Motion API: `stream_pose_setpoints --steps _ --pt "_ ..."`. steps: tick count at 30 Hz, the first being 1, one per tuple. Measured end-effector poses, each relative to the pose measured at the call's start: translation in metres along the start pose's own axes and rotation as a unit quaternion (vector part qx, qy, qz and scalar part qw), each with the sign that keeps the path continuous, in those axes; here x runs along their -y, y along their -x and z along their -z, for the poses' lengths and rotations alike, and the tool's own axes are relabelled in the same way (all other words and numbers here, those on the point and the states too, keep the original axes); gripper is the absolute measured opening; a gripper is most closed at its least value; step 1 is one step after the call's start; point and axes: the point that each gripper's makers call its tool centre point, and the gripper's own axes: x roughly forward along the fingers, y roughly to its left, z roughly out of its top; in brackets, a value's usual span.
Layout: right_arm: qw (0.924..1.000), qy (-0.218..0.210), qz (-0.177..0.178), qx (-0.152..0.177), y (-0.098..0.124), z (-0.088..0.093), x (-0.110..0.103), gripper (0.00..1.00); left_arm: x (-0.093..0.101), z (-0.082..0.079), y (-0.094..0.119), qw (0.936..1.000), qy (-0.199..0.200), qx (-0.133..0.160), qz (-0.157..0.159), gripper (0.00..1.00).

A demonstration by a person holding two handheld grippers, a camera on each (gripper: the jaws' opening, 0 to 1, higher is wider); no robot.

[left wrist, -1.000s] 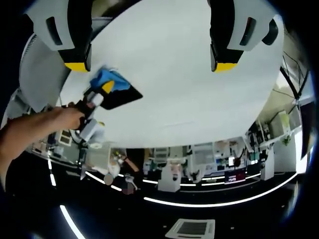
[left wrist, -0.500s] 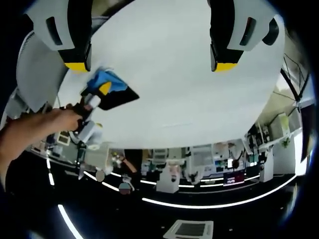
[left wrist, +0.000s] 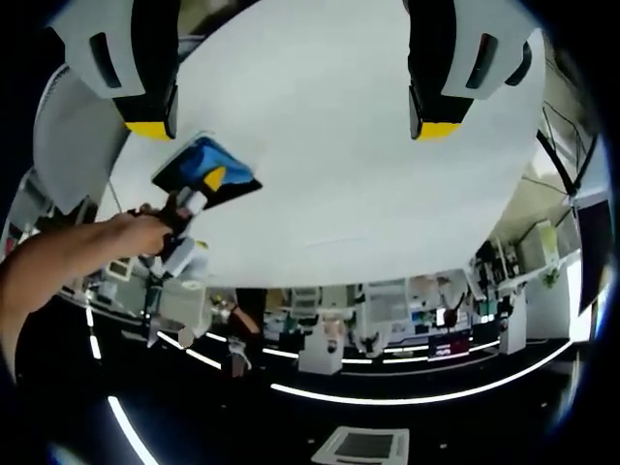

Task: Wipe the mirror surface with the cleaning cloth until all visible marks leave the cleaned area.

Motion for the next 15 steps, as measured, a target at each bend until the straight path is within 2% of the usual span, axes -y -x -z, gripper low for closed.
stream_pose_setpoints --steps 7,10,15 --pt "0.9998 -0.017 -0.011 0.006 -0.003 -0.017 0.004 0.0 0.003 -0.003 -0.004 1.0 -0.001 -0.002 0.0 1.0" --pt "0.9997 -0.02 -0.016 0.005 -0.002 -0.018 0.003 0.0 0.008 -0.004 -0.006 1.0 0.0 -0.002 -0.001 1.0" --pt "0.9997 0.007 -0.021 0.007 -0.002 -0.016 0.001 0.0 0.017 -0.007 -0.008 0.9999 -0.003 0.001 -0.01 1.0"
